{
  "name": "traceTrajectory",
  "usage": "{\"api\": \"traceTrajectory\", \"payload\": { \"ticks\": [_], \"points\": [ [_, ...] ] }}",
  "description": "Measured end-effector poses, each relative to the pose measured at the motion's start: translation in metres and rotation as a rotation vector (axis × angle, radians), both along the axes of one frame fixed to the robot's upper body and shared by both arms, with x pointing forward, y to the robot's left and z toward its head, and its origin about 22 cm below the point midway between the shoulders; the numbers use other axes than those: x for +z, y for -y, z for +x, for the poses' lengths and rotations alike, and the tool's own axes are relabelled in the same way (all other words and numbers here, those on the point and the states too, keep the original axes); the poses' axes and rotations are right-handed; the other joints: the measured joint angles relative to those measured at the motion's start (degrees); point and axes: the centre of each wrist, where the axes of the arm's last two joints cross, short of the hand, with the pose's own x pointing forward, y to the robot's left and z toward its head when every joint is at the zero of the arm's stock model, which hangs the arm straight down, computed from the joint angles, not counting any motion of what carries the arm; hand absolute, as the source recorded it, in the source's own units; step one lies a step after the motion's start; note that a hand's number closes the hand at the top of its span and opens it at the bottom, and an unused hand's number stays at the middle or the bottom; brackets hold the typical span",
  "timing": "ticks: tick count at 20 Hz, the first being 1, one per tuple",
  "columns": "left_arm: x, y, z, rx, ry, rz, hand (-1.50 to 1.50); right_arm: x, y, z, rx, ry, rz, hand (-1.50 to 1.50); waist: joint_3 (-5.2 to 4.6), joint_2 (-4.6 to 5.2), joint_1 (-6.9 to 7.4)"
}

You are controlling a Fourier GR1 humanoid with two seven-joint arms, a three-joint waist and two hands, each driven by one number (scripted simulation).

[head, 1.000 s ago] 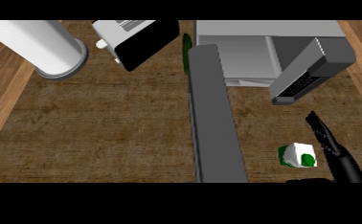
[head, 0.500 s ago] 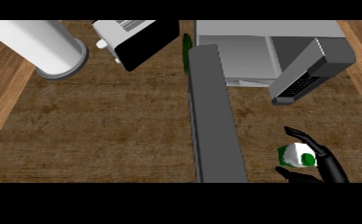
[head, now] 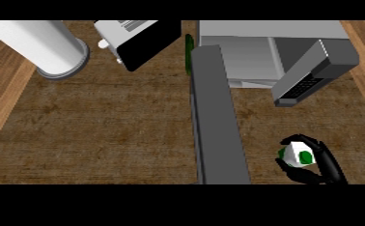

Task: Pick up the milk, place it into the microwave and close the microwave

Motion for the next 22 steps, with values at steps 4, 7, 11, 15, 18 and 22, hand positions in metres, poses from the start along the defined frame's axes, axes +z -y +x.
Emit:
{"api": "traceTrajectory", "payload": {
  "ticks": [4, 7, 11, 15, 18, 22],
  "points": [
    [-0.005, -0.005, -0.005, -0.009, 0.003, -0.004, -1.5, -0.006, 0.005, 0.002, -0.004, -0.023, -0.043, 1.5, -0.06, -0.03, 0.11],
    [-0.01, -0.006, -0.005, -0.011, 0.008, -0.006, -1.5, -0.01, 0.003, 0.004, -0.008, -0.021, -0.059, 1.5, -0.06, 0.0, 0.1],
    [-0.012, -0.007, -0.006, -0.021, 0.004, -0.013, -1.5, -0.006, -0.01, 0.029, -0.012, 0.009, -0.053, 1.5, -0.04, 0.25, 0.4],
    [-0.009, -0.008, -0.005, -0.046, 0.016, -0.02, -1.5, 0.002, -0.034, 0.064, -0.029, 0.048, -0.013, 1.5, 0.33, 0.71, 1.43],
    [-0.011, -0.011, -0.005, -0.044, 0.016, -0.026, -1.5, 0.007, -0.044, 0.079, -0.02, 0.069, 0.013, 1.5, 0.43, 0.74, 1.32],
    [-0.01, -0.016, -0.006, -0.037, 0.015, -0.032, -1.5, 0.01, -0.064, 0.094, 0.035, 0.089, 0.059, 1.5, 0.45, 0.63, 1.08]
  ]
}}
